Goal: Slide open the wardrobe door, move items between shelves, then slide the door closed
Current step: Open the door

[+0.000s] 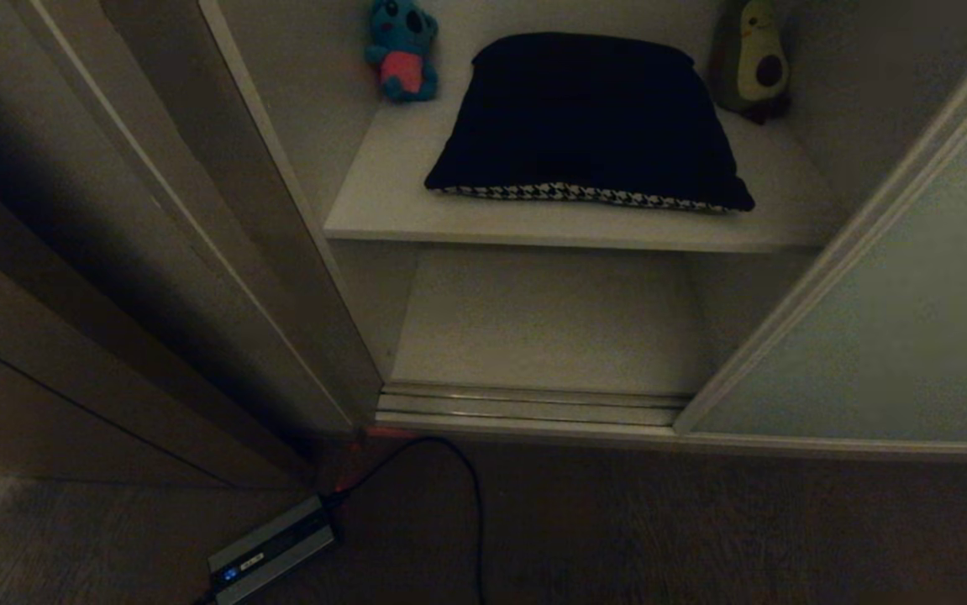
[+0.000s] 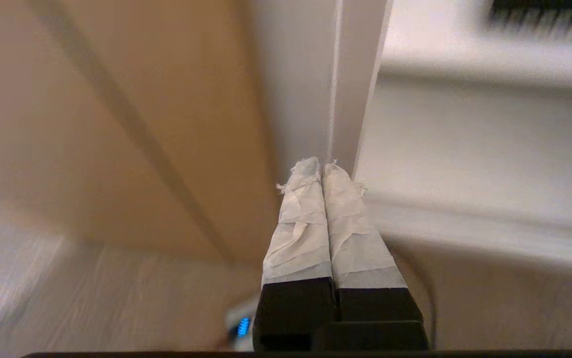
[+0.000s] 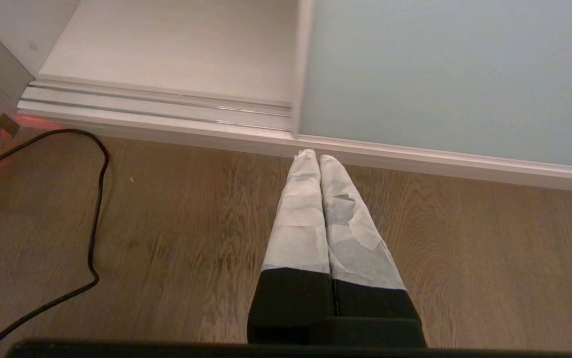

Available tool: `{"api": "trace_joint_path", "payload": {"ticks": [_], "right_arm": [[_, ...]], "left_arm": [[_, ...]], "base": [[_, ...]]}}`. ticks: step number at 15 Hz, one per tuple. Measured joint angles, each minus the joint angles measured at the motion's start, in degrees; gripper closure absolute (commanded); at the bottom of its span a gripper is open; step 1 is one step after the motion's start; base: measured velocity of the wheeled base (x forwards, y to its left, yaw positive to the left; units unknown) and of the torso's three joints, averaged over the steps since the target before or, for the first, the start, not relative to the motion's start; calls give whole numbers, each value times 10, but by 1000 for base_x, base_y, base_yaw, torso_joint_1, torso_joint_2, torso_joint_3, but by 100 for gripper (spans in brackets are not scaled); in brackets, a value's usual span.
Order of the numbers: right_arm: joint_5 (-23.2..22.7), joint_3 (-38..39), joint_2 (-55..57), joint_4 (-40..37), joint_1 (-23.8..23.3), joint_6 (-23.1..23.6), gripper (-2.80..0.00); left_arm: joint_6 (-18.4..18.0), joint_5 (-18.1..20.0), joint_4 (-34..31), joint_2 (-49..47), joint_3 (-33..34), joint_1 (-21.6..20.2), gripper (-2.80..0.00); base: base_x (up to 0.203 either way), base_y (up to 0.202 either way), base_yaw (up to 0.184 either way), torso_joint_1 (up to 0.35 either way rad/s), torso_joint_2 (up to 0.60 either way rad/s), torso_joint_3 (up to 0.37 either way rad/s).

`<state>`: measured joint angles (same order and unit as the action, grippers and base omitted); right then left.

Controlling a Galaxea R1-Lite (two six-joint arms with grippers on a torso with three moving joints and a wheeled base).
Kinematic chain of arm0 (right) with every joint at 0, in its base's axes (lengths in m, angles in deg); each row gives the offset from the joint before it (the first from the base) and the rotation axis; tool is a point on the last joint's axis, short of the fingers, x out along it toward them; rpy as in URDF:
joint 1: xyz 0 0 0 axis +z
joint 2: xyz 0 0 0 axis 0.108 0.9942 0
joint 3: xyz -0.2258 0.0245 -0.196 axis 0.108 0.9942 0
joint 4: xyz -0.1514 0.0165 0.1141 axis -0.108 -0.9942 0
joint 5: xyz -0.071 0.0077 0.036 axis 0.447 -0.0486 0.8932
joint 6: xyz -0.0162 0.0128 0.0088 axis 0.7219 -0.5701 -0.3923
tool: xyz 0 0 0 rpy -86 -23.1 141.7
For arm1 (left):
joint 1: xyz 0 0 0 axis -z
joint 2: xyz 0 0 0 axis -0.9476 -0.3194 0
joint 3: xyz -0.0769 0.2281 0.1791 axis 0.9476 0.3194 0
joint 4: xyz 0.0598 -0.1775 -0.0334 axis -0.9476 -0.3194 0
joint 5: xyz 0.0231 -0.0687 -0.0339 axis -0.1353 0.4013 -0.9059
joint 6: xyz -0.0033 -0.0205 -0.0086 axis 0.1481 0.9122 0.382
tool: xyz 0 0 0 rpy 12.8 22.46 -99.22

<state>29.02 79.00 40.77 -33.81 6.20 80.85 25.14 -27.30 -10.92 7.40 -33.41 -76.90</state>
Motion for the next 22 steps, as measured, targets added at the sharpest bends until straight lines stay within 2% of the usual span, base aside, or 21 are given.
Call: {"api": "trace_joint_path", "payload": {"ticks": [3, 6, 8, 10, 16, 18, 19, 20, 22], "right_arm": [[0, 0, 0, 0, 0, 0, 0], [0, 0, 0, 0, 0, 0, 0], [0, 0, 0, 0, 0, 0, 0], [0, 0, 0, 0, 0, 0, 0], [0, 0, 0, 0, 0, 0, 0], [0, 0, 0, 0, 0, 0, 0], [0, 0, 0, 0, 0, 0, 0], [0, 0, 0, 0, 0, 0, 0], [0, 0, 0, 0, 0, 0, 0]], "left_arm": [[-3, 36, 1, 95, 128, -33, 0], [-21, 65, 31, 123, 189, -30, 0], [-45, 64, 51, 130, 214, -19, 0], [-44, 48, 78, 133, 226, 9, 0], [-64, 46, 115, 135, 271, 15, 0], [-62, 59, 116, 135, 274, -8, 0], [-61, 81, 119, 135, 280, -21, 0], [-61, 89, 121, 135, 285, -19, 0], [-63, 69, 122, 139, 296, 32, 0]], "base": [[0, 0, 0, 0, 0, 0], [0, 0, 0, 0, 0, 0], [0, 0, 0, 0, 0, 0], [0, 0, 0, 0, 0, 0], [0, 0, 0, 0, 0, 0], [0, 0, 0, 0, 0, 0], [0, 0, 0, 0, 0, 0], [0, 0, 0, 0, 0, 0], [0, 0, 0, 0, 0, 0]]}}
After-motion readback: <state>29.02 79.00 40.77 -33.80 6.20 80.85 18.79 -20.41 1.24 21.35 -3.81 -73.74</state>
